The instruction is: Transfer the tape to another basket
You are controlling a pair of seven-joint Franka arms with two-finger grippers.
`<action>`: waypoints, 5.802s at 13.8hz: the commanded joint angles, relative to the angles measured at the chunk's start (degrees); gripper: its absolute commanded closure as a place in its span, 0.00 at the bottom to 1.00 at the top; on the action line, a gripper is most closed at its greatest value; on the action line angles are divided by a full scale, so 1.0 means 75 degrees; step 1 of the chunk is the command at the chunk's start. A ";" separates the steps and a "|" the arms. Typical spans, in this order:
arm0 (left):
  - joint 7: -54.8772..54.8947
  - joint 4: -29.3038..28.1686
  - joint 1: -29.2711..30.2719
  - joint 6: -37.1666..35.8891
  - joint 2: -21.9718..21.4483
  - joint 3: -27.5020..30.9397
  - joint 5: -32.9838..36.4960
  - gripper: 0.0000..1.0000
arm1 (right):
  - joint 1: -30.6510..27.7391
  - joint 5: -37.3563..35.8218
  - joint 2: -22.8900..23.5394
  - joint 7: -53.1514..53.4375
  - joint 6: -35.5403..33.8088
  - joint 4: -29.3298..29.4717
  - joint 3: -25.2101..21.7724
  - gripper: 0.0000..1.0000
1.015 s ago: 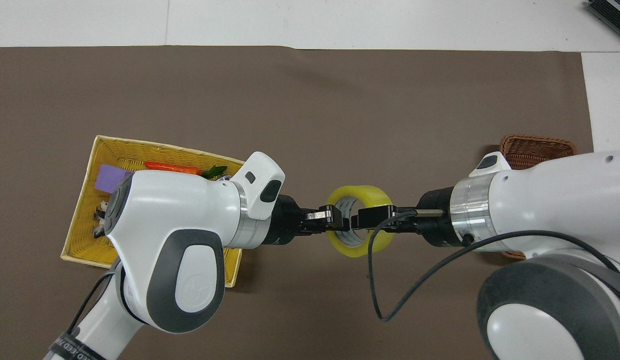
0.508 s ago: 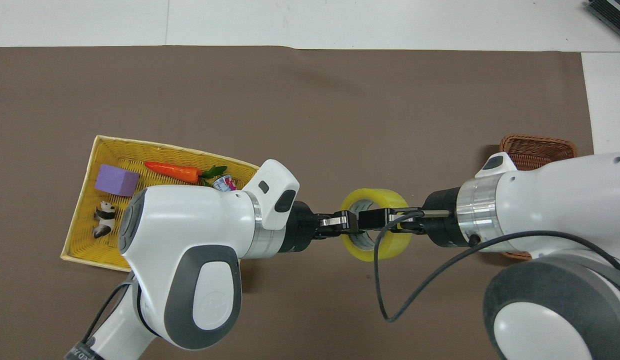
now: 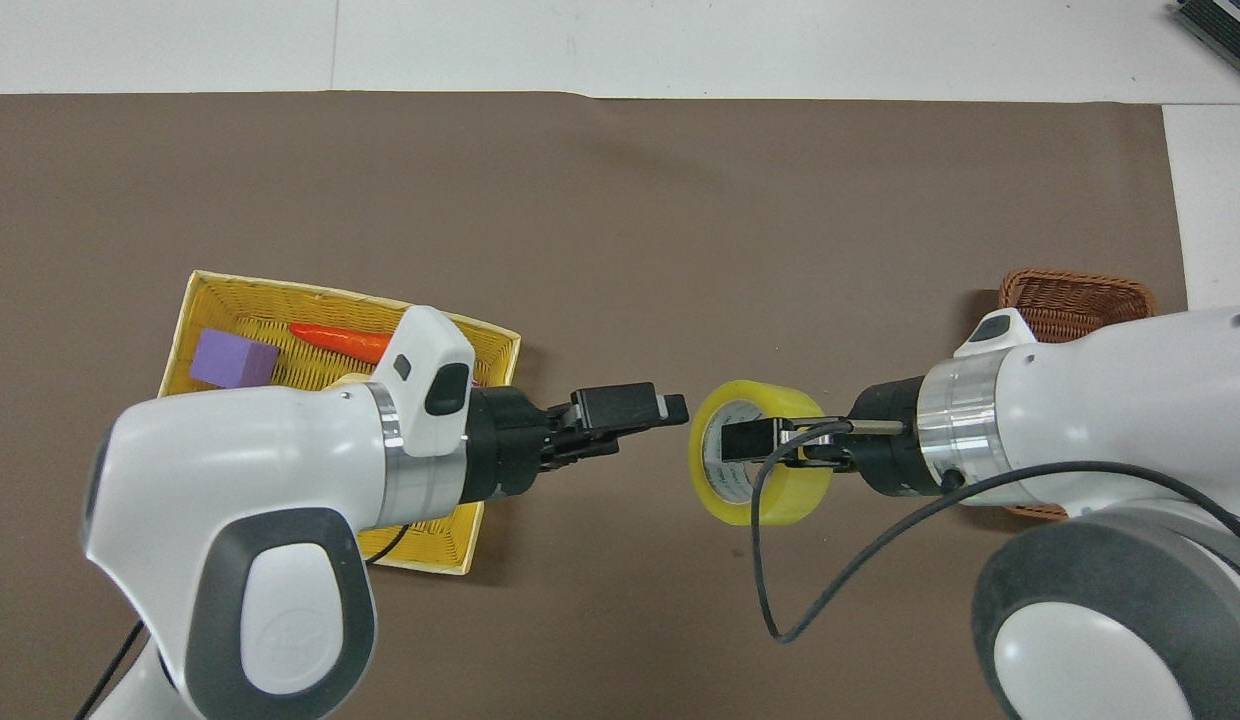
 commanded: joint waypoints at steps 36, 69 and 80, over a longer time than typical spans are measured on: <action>0.2280 0.4348 0.3430 -0.6734 0.1056 0.0001 0.8195 0.00 | -0.6130 -0.0061 0.3515 -0.8182 -0.0869 0.0479 -0.0260 0.85; 0.2233 0.4324 0.3442 -0.6758 0.1009 0.0012 0.8183 0.00 | -0.2322 -0.3682 0.1453 -0.1108 -0.1769 0.2858 -0.0108 0.00; 0.2233 0.4324 0.3442 -0.6758 0.1009 0.0012 0.8183 0.00 | -0.1993 -0.4363 0.0961 0.0067 -0.3037 0.3586 0.0033 0.00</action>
